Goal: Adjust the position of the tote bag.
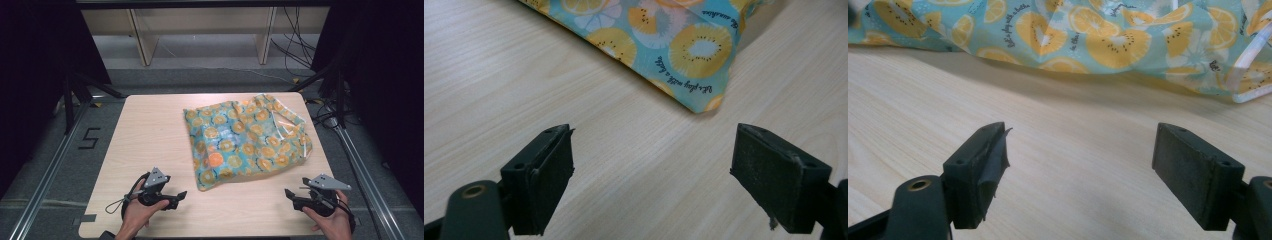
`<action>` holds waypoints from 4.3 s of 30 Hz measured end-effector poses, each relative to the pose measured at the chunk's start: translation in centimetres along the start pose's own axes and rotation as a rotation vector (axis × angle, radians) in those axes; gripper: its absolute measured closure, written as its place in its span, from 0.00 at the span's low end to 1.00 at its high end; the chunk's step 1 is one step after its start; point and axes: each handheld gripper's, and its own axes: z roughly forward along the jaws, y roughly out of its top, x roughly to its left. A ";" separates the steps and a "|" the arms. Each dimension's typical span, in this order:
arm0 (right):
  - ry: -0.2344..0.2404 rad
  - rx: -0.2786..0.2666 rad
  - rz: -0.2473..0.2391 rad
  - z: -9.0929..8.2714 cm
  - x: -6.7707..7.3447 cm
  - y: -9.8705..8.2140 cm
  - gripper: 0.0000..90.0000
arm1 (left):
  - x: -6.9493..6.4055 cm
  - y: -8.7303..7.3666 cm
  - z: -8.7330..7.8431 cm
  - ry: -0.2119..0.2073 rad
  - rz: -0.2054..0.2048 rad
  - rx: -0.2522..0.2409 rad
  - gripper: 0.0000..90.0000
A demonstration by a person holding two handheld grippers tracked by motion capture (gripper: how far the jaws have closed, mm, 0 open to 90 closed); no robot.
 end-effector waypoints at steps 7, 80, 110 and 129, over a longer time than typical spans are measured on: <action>0.012 0.001 -0.006 0.1 -0.1 0.0 0.24 | 0.0 0.0 0.1 0.002 -0.004 -0.001 0.18; 0.221 0.091 -0.323 10.5 3.3 6.1 1.00 | -3.1 4.1 7.7 0.004 0.307 0.064 0.98; 0.133 0.070 -0.062 6.8 -3.4 6.6 0.23 | 5.8 5.4 7.5 0.173 0.223 0.065 0.99; 0.152 0.242 -0.176 9.5 -1.2 5.4 0.89 | 6.9 6.5 8.8 0.179 0.205 0.046 0.99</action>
